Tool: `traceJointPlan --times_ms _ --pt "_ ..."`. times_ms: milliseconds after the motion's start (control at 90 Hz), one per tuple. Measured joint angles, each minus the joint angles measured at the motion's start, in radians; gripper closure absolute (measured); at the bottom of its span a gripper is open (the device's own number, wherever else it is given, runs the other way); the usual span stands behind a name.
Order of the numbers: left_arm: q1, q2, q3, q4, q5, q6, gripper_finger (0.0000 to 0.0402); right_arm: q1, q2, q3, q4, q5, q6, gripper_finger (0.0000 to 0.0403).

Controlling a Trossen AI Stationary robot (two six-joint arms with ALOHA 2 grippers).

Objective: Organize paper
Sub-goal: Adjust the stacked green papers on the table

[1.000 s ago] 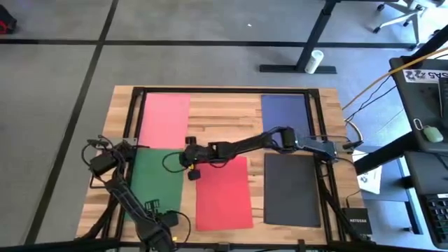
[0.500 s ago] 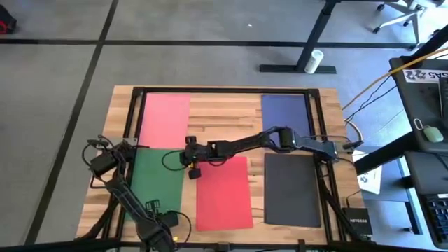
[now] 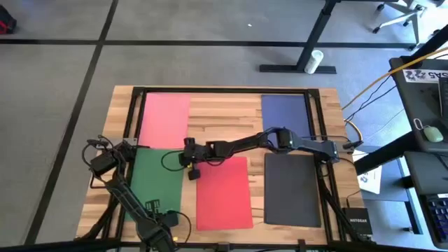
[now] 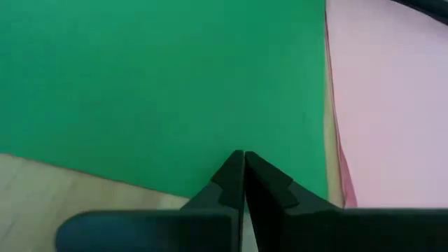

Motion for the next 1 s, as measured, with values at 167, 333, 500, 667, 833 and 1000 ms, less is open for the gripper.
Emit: traceJointPlan --times_ms 167,333,500,667,833,1000 --pt "0.0 0.003 0.028 -0.014 -0.005 0.0 0.0402 0.0 0.0 0.0 -0.02 0.0 0.0 0.0403" --pt "0.003 0.005 0.083 -0.007 -0.024 -0.02 0.0402 0.0 0.0 0.0 -0.021 0.0 0.001 0.0403" --pt "0.001 0.005 0.122 0.002 -0.03 -0.031 0.0402 0.0 0.0 0.0 -0.022 -0.005 0.001 0.0403" --pt "-0.003 0.005 0.082 0.0 -0.028 -0.028 0.0402 0.0 0.0 -0.001 -0.023 -0.007 0.001 0.0403" --pt "-0.003 -0.005 0.014 0.031 -0.018 -0.027 0.0402 -0.001 0.001 -0.001 -0.023 -0.024 0.005 0.0403" --pt "-0.003 -0.008 -0.017 0.067 -0.01 -0.026 0.0402 -0.001 0.001 -0.002 -0.026 -0.06 0.007 0.0403"
